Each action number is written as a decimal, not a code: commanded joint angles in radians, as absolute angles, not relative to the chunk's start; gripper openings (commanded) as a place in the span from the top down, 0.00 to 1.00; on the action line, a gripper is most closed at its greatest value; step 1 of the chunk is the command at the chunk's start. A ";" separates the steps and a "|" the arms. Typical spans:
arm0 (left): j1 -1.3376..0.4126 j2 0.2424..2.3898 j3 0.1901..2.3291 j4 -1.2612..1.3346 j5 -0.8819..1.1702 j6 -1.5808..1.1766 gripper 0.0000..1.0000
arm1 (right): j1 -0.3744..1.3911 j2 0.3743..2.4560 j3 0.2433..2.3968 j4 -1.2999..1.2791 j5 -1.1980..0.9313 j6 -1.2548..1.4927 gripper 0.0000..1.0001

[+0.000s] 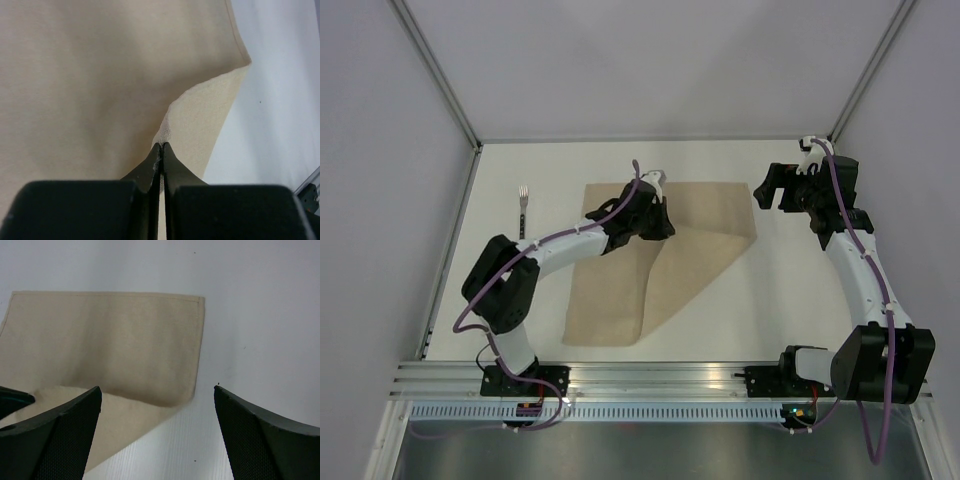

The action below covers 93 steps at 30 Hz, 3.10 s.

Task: Fold the napkin, place the utensils inside, and roll it up
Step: Fold the napkin

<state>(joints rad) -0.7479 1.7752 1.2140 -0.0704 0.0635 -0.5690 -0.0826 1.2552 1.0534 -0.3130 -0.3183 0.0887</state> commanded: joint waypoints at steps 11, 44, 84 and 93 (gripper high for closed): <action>-0.424 1.740 1.269 -0.140 0.244 -0.580 0.98 | -0.084 1.221 1.080 -0.318 -0.336 0.084 0.02; -0.210 2.006 1.643 -0.313 0.396 -0.506 0.98 | -0.084 1.238 1.077 -0.314 -0.333 0.069 0.02; -0.146 2.102 1.733 -0.350 0.425 -0.492 0.98 | -0.086 1.258 1.077 -0.316 -0.334 0.060 0.02; -0.138 2.125 1.750 -0.353 0.433 -0.497 0.98 | -0.084 1.259 1.077 -0.318 -0.334 0.061 0.02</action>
